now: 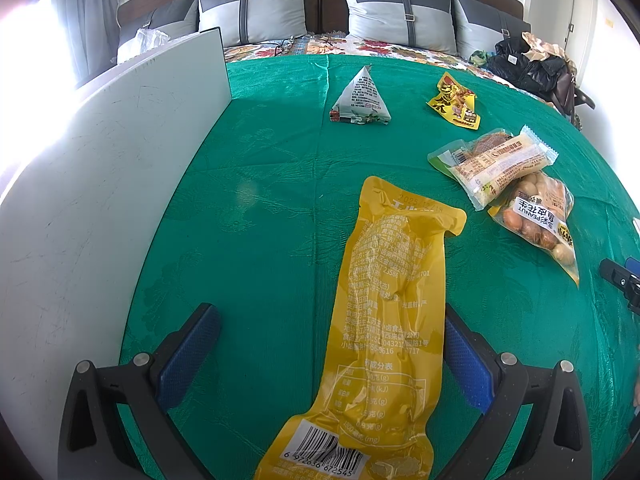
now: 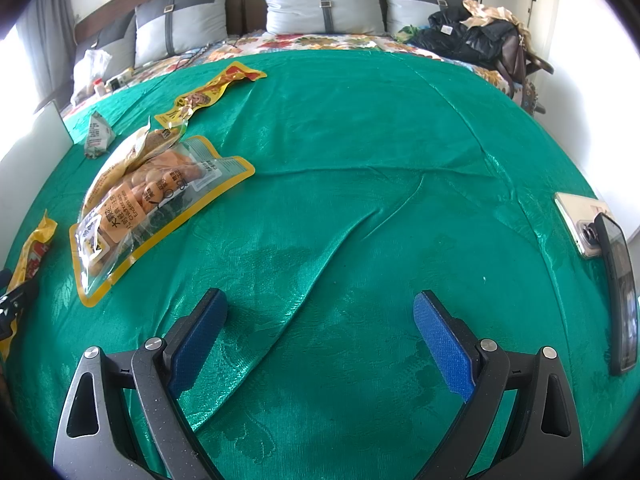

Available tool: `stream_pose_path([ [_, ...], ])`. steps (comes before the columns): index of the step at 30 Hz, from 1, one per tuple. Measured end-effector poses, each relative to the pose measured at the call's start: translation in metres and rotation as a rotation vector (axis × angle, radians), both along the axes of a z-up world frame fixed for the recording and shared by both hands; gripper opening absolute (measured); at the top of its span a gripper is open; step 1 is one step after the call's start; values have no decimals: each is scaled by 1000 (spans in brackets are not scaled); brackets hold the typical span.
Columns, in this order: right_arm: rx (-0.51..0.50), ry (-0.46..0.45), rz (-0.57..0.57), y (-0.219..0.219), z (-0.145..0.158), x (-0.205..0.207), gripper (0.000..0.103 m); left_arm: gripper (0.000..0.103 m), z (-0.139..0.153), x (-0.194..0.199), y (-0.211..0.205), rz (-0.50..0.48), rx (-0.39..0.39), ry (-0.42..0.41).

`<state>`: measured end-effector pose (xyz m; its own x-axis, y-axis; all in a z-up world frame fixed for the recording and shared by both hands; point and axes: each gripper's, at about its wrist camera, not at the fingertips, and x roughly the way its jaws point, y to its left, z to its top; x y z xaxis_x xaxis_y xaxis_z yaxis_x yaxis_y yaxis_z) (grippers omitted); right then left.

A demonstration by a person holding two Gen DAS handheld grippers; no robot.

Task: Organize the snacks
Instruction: 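Lower the left tool around the yellow bag while the right tool moves toward the peanut bag, then position the right tool fingers around the clear peanut bag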

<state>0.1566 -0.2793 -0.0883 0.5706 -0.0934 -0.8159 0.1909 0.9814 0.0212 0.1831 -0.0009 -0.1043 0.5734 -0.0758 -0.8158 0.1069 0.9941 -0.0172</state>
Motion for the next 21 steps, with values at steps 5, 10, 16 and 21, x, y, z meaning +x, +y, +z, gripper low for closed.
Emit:
stream_pose_path([
  [5,0,0,0,0,0,0,97,103,0,0,0,0,-2,0],
  [10,2,2,-7,1,0,0,96,103,0,0,0,0,-1,0],
  [16,254,-59,-36,22,25,14,94,103,0,0,0,0,-2,0],
  [21,302,124,-105,67,9,83,96,103,0,0,0,0,-2,0],
])
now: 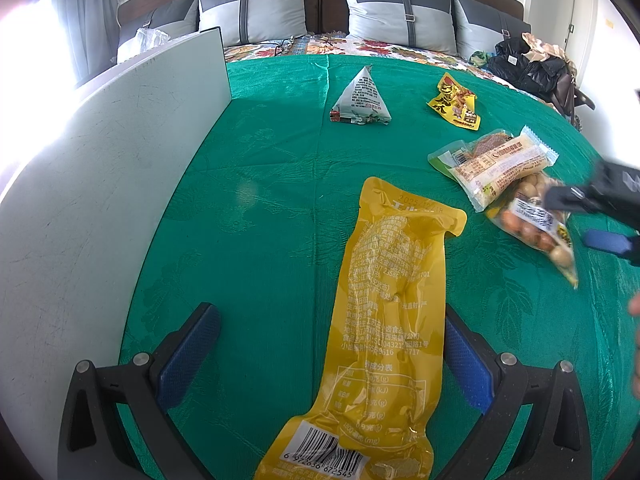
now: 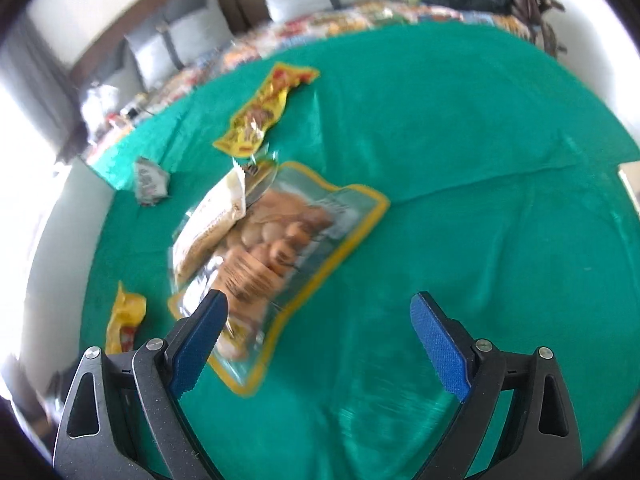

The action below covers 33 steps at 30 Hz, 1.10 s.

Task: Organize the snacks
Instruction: 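Position the right tool fingers around the clear peanut bag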

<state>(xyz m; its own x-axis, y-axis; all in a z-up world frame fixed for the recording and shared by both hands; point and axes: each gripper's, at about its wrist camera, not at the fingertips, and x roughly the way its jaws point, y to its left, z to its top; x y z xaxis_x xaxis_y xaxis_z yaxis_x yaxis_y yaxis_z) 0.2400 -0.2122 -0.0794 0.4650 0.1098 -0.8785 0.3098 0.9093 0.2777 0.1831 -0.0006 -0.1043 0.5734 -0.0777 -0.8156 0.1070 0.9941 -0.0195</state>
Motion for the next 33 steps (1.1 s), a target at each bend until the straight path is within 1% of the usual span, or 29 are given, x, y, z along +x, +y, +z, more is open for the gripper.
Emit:
stream_pose_path([
  [1,-17,6,-20,8,-1,9,96,103,0,0,0,0,0,0],
  [2,-55,20,-22,18,-2,18,96,103,0,0,0,0,0,0],
  [4,-115,21,37,32,-4,27,94,103,0,0,0,0,0,0],
  [5,-131,1,71,33,-4,25,93,103,0,0,0,0,0,0],
  [7,-133,-32,111,22,-5,11,87,103,0,0,0,0,-1,0],
  [9,-127,-47,141,1,-4,-9,82,103,0,0,0,0,-1,0],
  [12,-84,-71,240,-31,-4,-44,81,103,0,0,0,0,0,0],
  [13,-88,-72,276,-38,-3,-53,83,103,0,0,0,0,0,0],
  [14,-101,-79,292,-44,-2,-64,83,103,0,0,0,0,0,0],
  [16,-124,-89,273,-50,-1,-79,87,103,0,0,0,0,0,0],
  [18,-93,-105,246,-51,-5,-90,87,103,0,0,0,0,0,0],
  [19,-104,-130,234,-50,-6,-94,88,103,-1,0,0,0,0,-1],
  [21,-129,-136,246,-43,-7,-93,93,103,0,0,0,0,0,-1],
  [22,-147,-123,258,-40,-7,-90,94,103,0,0,0,0,0,-1],
  [25,-227,-122,337,-28,-9,-85,97,103,-1,-1,0,0,0,-1],
  [27,-247,-126,350,-25,-11,-86,97,103,0,0,0,0,0,-1],
  [30,-222,-108,346,-27,-9,-88,97,103,0,0,0,0,0,-1],
  [32,-185,-95,336,-30,-5,-86,96,103,0,-1,0,0,-1,-1],
  [33,-166,-105,323,-32,-1,-88,96,103,-1,-1,0,0,-1,-1],
])
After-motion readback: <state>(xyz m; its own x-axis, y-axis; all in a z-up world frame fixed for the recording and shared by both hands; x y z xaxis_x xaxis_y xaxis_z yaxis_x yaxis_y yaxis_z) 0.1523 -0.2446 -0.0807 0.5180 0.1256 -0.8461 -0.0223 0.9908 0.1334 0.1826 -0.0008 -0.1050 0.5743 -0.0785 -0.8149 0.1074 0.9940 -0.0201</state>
